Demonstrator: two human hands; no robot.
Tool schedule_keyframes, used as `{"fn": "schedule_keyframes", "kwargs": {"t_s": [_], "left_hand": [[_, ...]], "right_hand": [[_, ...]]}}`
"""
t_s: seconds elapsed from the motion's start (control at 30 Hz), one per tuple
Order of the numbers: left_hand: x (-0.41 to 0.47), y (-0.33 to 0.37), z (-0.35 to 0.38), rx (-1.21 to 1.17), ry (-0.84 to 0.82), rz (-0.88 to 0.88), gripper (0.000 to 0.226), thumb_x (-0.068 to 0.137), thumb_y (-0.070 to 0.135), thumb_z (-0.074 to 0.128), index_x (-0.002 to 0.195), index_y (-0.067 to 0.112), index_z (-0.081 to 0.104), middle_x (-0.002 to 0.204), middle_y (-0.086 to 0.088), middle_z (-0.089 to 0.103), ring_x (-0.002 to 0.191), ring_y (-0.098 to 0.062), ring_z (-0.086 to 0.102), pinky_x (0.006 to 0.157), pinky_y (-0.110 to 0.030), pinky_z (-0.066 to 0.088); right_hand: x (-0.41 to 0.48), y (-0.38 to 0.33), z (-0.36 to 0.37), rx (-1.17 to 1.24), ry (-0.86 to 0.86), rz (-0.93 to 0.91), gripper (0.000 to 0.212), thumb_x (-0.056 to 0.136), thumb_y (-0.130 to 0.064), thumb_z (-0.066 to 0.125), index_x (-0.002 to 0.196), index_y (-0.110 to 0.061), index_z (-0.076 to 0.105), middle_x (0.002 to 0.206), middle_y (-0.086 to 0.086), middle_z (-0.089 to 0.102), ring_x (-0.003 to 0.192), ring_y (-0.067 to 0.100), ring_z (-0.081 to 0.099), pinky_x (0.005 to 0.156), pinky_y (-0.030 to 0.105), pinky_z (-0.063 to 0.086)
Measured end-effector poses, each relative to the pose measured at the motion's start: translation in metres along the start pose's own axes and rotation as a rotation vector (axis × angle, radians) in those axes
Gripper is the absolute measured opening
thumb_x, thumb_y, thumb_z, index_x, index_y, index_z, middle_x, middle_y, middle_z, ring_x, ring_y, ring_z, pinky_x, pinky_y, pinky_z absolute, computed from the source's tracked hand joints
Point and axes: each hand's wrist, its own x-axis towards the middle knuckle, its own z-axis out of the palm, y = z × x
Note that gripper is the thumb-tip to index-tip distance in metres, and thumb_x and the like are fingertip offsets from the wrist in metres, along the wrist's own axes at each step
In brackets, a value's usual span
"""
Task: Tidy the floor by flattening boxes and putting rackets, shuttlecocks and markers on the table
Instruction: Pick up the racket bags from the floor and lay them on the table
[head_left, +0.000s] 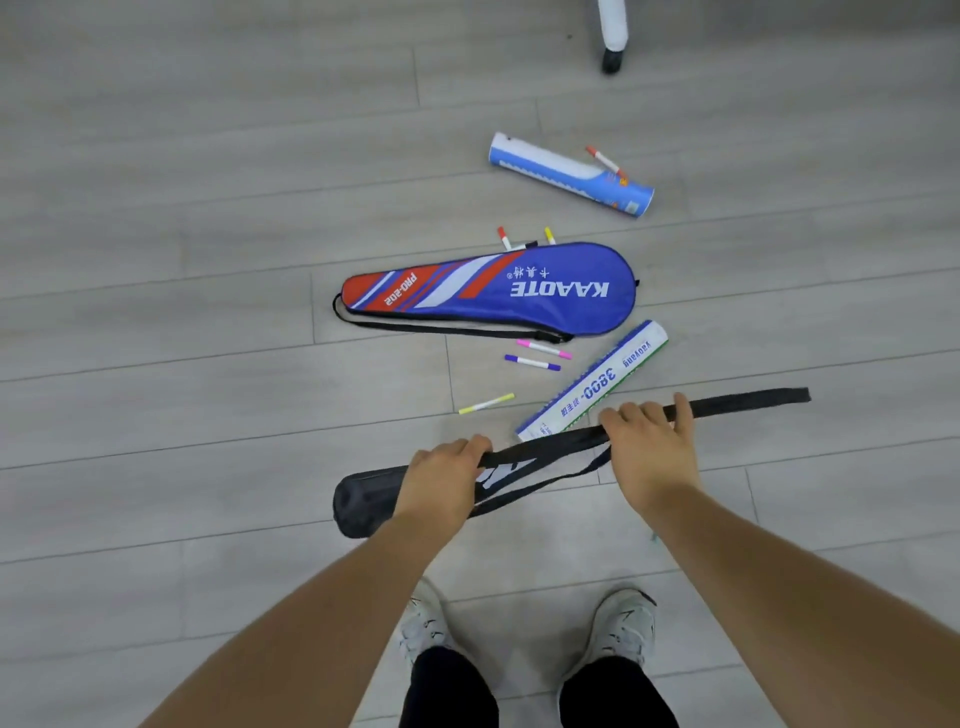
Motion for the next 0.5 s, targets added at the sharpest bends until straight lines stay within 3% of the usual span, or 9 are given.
{"fn": "schedule_keyframes", "kwargs": {"t_s": [0.17, 0.3, 0.4, 0.5], "left_hand": [[-0.018, -0.039, -0.067, 0.043, 0.007, -0.009, 0.035, 0.09, 0.006, 0.053, 0.115, 0.03, 0.05, 0.102, 0.009, 0.061, 0.096, -0.02, 0.06, 0.08, -0.034, 0.039], [-0.018, -0.073, -0.123, 0.091, 0.012, 0.006, 0.015, 0.099, 0.021, 0.05, 0.11, 0.032, 0.05, 0.093, 0.01, 0.056, 0.092, -0.02, 0.06, 0.077, -0.033, 0.036], [-0.006, -0.089, -0.155, 0.126, -0.012, 0.025, 0.012, 0.105, 0.034, 0.042, 0.112, 0.03, 0.051, 0.099, 0.006, 0.06, 0.094, -0.022, 0.06, 0.081, -0.036, 0.041], [0.013, -0.098, -0.172, 0.173, -0.02, 0.026, 0.018, 0.105, 0.033, 0.039, 0.119, 0.028, 0.05, 0.107, 0.003, 0.061, 0.098, -0.022, 0.059, 0.085, -0.038, 0.042]], "right_hand": [[-0.006, -0.015, -0.06, -0.027, 0.016, 0.067, 0.045, 0.084, -0.009, 0.049, 0.125, -0.026, 0.054, 0.113, -0.003, 0.058, 0.113, 0.022, 0.052, 0.118, 0.054, 0.007], [0.001, -0.021, -0.101, -0.037, 0.002, 0.127, 0.046, 0.083, -0.01, 0.052, 0.125, -0.028, 0.055, 0.112, -0.005, 0.057, 0.112, 0.021, 0.053, 0.118, 0.056, 0.009], [0.016, -0.03, -0.121, -0.028, 0.004, 0.155, 0.045, 0.085, -0.011, 0.051, 0.126, -0.029, 0.054, 0.113, -0.005, 0.058, 0.113, 0.021, 0.053, 0.117, 0.056, 0.01], [0.037, -0.036, -0.133, -0.023, -0.01, 0.166, 0.045, 0.084, -0.011, 0.053, 0.125, -0.028, 0.052, 0.116, -0.004, 0.057, 0.116, 0.022, 0.051, 0.117, 0.057, 0.011]]}}
